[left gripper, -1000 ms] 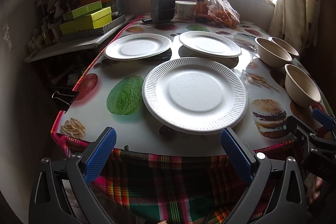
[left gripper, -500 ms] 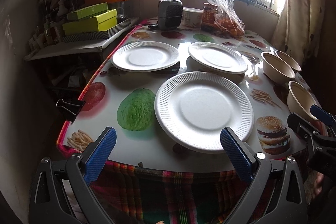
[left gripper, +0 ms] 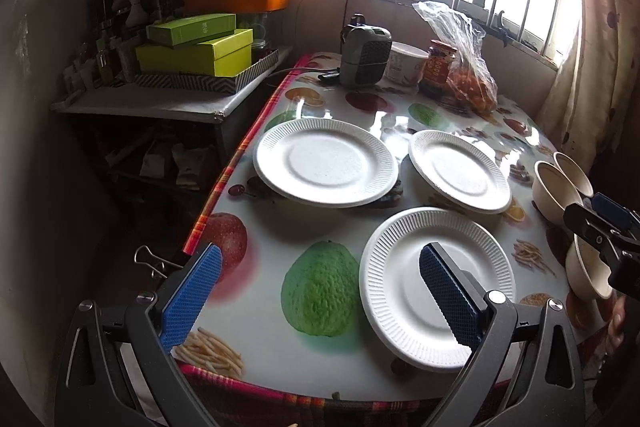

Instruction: Organize plates and bowls

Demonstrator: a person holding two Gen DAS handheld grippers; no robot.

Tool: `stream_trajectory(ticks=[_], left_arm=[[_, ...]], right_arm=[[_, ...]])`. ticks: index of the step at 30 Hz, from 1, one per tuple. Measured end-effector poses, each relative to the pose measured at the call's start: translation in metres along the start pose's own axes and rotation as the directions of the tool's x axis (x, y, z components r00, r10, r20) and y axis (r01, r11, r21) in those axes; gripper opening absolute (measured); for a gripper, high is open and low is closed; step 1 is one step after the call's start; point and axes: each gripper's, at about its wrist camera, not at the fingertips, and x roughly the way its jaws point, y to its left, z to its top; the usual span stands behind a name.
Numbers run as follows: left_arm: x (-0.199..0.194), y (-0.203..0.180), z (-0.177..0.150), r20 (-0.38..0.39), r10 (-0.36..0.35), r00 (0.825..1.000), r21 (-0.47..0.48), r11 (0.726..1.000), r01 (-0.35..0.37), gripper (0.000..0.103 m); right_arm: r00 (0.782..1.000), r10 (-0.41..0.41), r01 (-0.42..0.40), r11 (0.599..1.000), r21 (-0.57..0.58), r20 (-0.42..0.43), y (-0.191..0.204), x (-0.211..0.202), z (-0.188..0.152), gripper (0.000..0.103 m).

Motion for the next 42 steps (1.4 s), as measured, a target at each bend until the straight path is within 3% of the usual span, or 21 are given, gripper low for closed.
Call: stream_trajectory(ticks=[6,12,16,19,23,27,33,36,40,42], left_arm=[[0.012,0.02,0.027,0.003,0.018,1.0,-0.013,1.0,-0.018,0.1],[0.026,0.034,0.047,-0.012,0.023,1.0,-0.028,0.999,-0.024,0.1],[0.036,0.045,0.06,-0.024,0.022,0.999,-0.053,0.998,-0.024,0.1],[0.046,0.055,0.067,-0.043,0.023,0.999,-0.085,0.996,-0.026,0.1],[0.055,0.064,0.076,-0.047,0.03,0.998,-0.116,0.993,-0.035,0.099],[0.072,0.071,0.082,-0.077,0.036,0.996,-0.153,0.987,-0.047,0.091],[0.099,0.076,0.083,-0.116,-0.005,0.993,-0.195,0.981,-0.018,0.091],[0.111,0.078,0.082,-0.138,-0.013,0.99,-0.204,0.979,-0.015,0.091],[0.13,0.082,0.079,-0.185,-0.027,0.982,-0.223,0.975,-0.015,0.079],[0.135,0.082,0.077,-0.191,-0.027,0.981,-0.223,0.975,-0.017,0.078]], right_arm=[[0.996,0.08,-0.081,0.996,-0.038,-0.029,0.012,0.022,0.04,0.103],[0.991,0.108,-0.117,0.988,-0.103,-0.081,0.028,0.049,0.073,0.103],[0.979,0.165,-0.182,0.972,-0.149,-0.117,0.039,0.067,0.09,0.103],[0.955,0.246,-0.269,0.953,-0.137,-0.163,0.04,0.083,0.105,0.103],[0.943,0.275,-0.301,0.946,-0.122,-0.188,0.041,0.106,0.122,0.102],[0.922,0.296,-0.329,0.939,-0.101,-0.249,0.047,0.139,0.124,0.101],[0.893,0.287,-0.34,0.935,-0.101,-0.347,0.052,0.189,0.111,0.095],[0.886,0.277,-0.328,0.941,-0.08,-0.372,0.05,0.209,0.107,0.091],[0.877,0.269,-0.32,0.945,-0.065,-0.398,0.05,0.229,0.101,0.084],[0.873,0.272,-0.322,0.945,-0.06,-0.405,0.051,0.237,0.098,0.083]])
